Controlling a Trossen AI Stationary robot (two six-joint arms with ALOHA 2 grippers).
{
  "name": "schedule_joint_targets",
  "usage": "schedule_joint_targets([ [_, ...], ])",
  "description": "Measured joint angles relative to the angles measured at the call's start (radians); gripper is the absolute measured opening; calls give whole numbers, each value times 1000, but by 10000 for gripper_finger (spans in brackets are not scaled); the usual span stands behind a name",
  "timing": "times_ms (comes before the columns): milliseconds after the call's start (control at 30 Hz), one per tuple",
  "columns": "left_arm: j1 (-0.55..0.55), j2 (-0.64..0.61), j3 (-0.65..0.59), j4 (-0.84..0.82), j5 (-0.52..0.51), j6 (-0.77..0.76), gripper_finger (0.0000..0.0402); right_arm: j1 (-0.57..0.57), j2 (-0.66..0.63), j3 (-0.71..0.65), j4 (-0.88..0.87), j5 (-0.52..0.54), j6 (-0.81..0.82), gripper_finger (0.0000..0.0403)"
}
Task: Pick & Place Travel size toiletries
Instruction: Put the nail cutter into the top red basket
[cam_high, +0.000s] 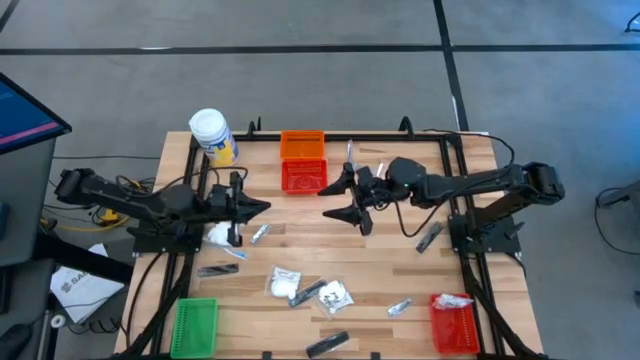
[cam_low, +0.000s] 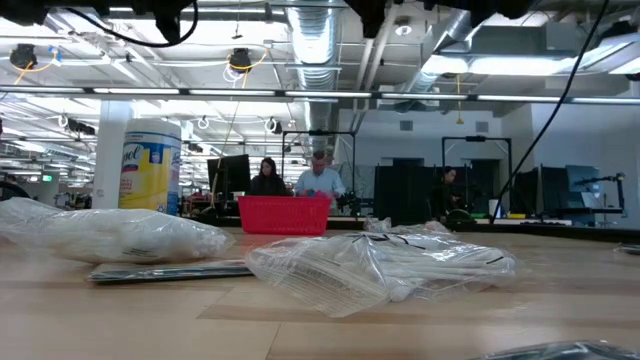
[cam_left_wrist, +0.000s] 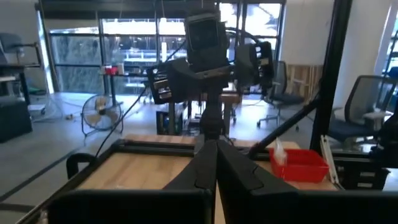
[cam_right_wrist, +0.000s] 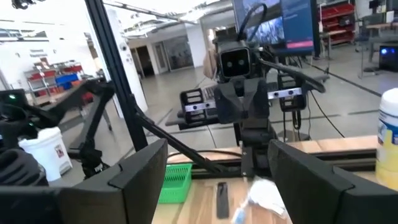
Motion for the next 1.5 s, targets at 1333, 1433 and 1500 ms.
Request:
schedule_joint_targets([
  [1333,-5,28,11,-32,-123,23,2,-165,0,0,-499,659,111,271],
  [1433,-5,29,11,-48,-123,23,2,-186,0,0,-552,686,157,271],
  [1500,-5,28,11,-48,-123,23,8,-202,0,0,-591,697,192,271],
])
